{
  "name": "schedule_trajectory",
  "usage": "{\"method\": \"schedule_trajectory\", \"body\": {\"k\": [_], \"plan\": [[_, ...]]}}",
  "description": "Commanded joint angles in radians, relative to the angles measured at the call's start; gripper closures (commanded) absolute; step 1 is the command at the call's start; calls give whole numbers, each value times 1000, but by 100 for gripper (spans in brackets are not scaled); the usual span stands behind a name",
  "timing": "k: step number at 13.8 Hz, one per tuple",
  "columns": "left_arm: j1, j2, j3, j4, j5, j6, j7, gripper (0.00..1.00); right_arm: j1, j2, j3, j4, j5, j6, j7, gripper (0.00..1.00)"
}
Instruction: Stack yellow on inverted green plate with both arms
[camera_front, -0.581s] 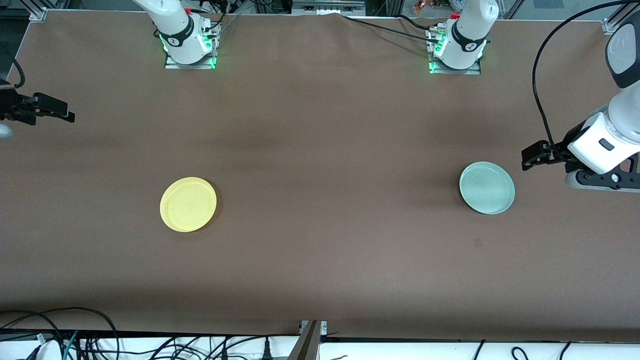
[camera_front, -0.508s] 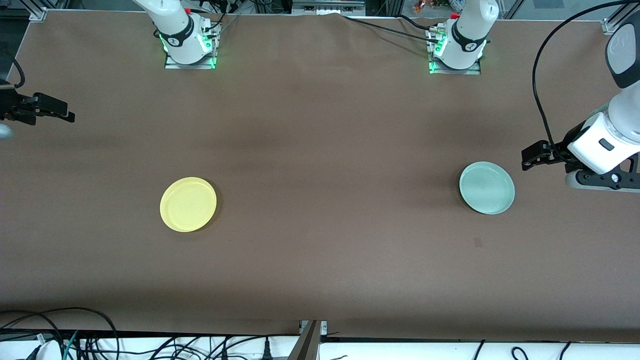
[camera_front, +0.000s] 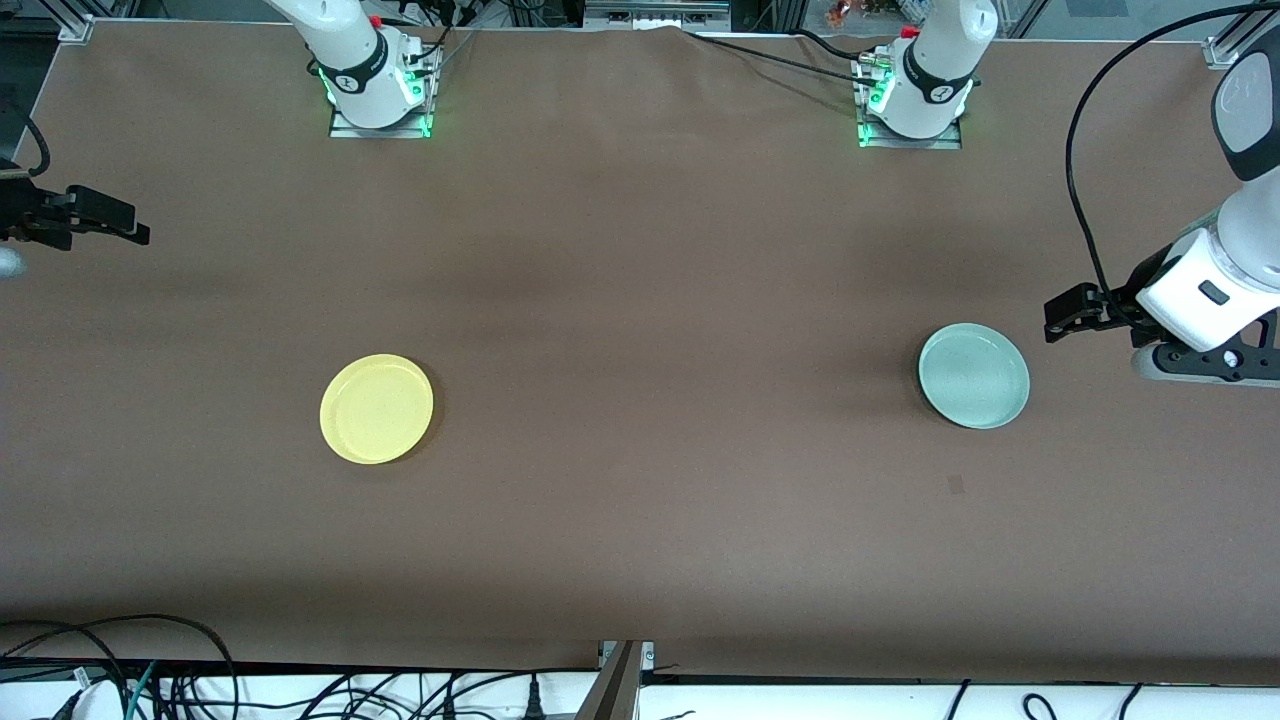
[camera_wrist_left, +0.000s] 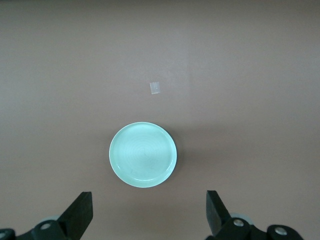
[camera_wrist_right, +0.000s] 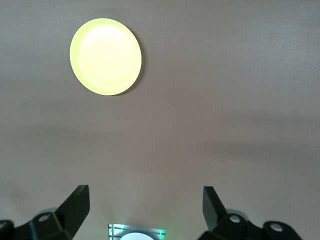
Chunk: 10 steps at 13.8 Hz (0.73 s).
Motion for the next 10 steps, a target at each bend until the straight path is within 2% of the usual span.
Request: {"method": "schedule_trajectory", "body": {"k": [1, 10], "plan": [[8, 13, 0, 29, -19, -9, 12, 0, -5, 5, -1, 10, 19, -13, -1, 0], [10, 16, -8, 31, -18, -8, 9, 0, -3, 5, 0, 11, 19, -10, -1, 0]]}}
